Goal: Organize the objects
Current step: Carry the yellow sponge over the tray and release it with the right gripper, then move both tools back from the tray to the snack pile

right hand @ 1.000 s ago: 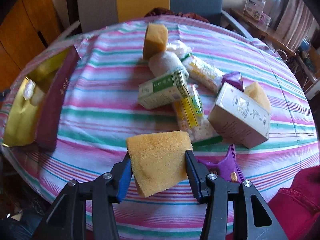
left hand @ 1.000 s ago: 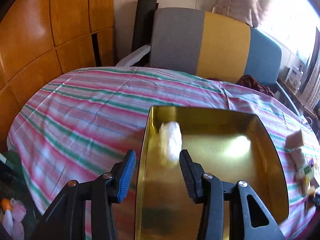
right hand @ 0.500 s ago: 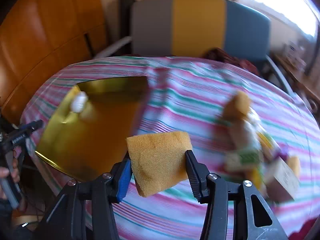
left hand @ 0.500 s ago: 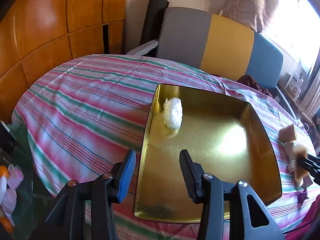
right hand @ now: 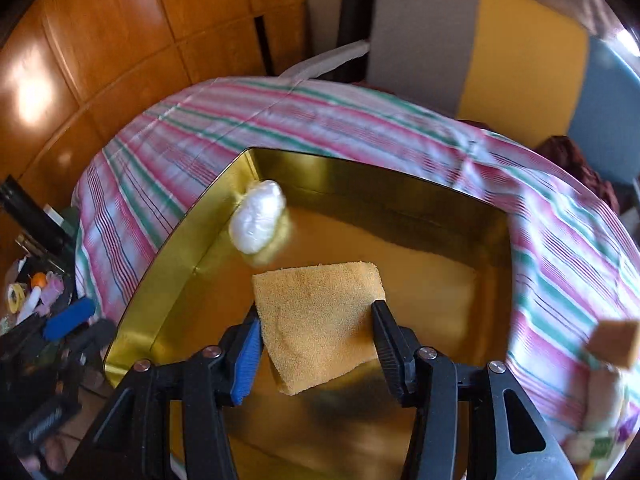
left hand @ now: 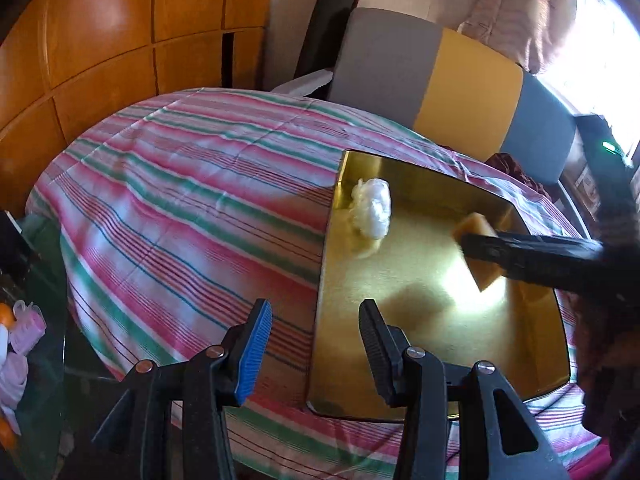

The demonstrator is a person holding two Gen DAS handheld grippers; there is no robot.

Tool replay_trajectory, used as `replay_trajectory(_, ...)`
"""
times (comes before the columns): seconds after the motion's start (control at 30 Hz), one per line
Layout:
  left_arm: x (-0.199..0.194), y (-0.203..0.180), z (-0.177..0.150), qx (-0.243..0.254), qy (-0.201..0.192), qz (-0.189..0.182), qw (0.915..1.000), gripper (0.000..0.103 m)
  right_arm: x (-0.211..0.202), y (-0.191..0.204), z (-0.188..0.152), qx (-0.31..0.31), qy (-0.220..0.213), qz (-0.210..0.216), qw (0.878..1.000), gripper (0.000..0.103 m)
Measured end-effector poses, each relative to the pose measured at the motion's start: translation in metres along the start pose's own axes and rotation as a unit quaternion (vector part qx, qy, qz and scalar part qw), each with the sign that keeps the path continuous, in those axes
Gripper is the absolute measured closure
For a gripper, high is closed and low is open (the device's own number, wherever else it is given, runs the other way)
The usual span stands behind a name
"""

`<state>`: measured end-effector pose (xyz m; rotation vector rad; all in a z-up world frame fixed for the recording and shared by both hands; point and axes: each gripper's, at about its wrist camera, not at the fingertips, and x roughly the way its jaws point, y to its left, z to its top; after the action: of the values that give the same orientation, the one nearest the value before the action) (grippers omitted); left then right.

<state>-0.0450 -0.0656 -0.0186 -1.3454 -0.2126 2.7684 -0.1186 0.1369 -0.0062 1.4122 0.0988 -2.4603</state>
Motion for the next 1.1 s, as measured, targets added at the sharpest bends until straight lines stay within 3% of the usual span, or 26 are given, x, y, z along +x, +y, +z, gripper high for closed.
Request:
replay_trajectory(0.3,0.010,0.012,-0.001,-0.016,0.009,-0.002,0.9998,0.057,0.087,0.029,0.054,0.009,0.039,-0.026,0.999,0.047)
replay_trajectory(0.37,0.013,0.012,-0.003,-0.015,0.013,0.000,0.9998,0.057,0.092,0.027,0.061,0.029,0.027,-0.026,0.999,0.041)
replay_trajectory(0.4,0.013,0.012,-0.003,-0.016,0.013,0.000,0.9998,0.057,0.092,0.024,0.063,0.041,0.023,-0.014,0.999,0.033)
replay_trajectory(0.5,0.014,0.013,-0.003,-0.014,0.009,0.006,0.9998,0.057,0.082,0.019,0.060,0.048,0.010,-0.007,0.999,0.020)
replay_trajectory(0.67,0.009,0.009,-0.003,-0.010,0.002,0.005,0.9999,0.057,0.059,0.010,0.048,0.068,-0.011,0.001,0.998,0.016)
replay_trajectory(1.1,-0.021,-0.027,-0.009,0.033,-0.027,-0.015,0.9990,0.057,-0.016,0.001,-0.033,0.053,-0.062,-0.049,0.995,0.009)
